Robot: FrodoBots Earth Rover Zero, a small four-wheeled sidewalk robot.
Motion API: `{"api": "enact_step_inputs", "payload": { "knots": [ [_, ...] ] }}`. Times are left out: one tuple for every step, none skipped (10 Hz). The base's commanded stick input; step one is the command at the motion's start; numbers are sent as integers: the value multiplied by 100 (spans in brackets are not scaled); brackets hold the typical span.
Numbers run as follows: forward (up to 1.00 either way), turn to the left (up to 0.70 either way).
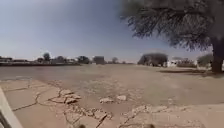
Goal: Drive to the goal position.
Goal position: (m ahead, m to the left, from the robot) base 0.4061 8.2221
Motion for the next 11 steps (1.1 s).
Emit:
{"api": "enact_step_inputs", "payload": {
  "knots": [
    [70, 0],
    [70, 0],
    [70, 0],
    [70, 0],
    [70, 0],
    [70, 0],
    [70, 0],
    [70, 0],
    [70, 0],
    [70, 0],
    [70, 0]
  ]
}}
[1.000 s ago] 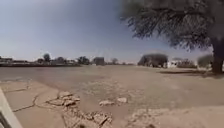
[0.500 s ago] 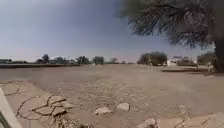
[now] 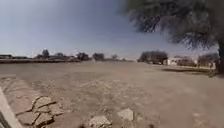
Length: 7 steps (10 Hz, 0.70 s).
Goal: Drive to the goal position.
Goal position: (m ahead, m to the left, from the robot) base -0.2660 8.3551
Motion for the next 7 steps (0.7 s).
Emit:
{"api": "enact_step_inputs", "payload": {
  "knots": [
    [70, 0],
    [70, 0],
    [70, 0],
    [70, 0],
    [70, 0],
    [70, 0],
    [70, 0]
  ]
}}
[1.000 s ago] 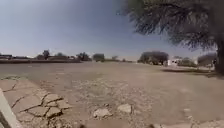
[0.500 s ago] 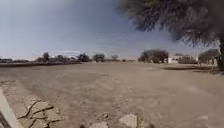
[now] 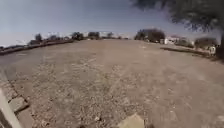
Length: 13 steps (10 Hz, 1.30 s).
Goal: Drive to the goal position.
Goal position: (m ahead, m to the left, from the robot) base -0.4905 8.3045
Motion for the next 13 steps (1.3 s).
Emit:
{"api": "enact_step_inputs", "payload": {
  "knots": [
    [70, 0],
    [70, 0],
    [70, 0],
    [70, 0],
    [70, 0],
    [70, 0],
    [70, 0],
    [70, 0],
    [70, 0],
    [70, 0],
    [70, 30],
    [70, 34],
    [70, 35]
  ]
}}
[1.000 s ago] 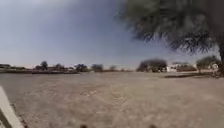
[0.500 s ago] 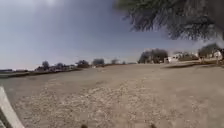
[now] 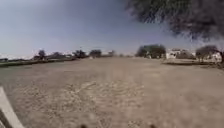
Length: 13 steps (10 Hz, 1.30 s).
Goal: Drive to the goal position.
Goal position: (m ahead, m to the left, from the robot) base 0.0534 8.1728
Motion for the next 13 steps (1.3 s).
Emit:
{"api": "enact_step_inputs", "payload": {
  "knots": [
    [70, 35],
    [70, 35],
    [70, 35],
    [70, 35],
    [70, 35],
    [70, 35],
    [70, 35],
    [70, 35],
    [70, 35],
    [70, 35],
    [70, 35],
    [70, 24],
    [70, 23]
  ]
}}
